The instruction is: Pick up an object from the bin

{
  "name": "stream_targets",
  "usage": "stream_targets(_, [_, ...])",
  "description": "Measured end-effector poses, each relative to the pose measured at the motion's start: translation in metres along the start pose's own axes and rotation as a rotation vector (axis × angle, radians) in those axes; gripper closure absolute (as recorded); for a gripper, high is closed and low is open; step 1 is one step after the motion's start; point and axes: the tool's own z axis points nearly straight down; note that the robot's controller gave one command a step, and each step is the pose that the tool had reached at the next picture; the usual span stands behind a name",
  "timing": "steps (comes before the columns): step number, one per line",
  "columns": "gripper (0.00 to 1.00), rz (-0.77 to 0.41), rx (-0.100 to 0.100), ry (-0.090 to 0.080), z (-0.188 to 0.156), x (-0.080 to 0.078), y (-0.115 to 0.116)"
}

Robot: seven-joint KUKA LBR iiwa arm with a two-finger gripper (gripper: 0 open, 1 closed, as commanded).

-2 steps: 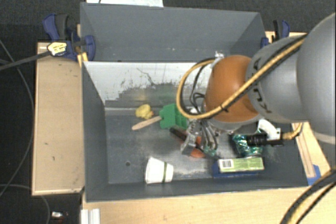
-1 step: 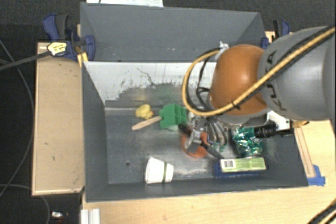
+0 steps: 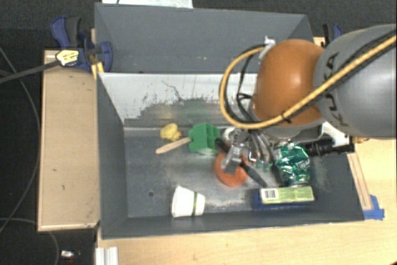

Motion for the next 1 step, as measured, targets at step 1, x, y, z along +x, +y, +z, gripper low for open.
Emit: stream_targets(1, [1.0,0.039,-0.003,-0.008,0.0064,0.0079,-0.0022])
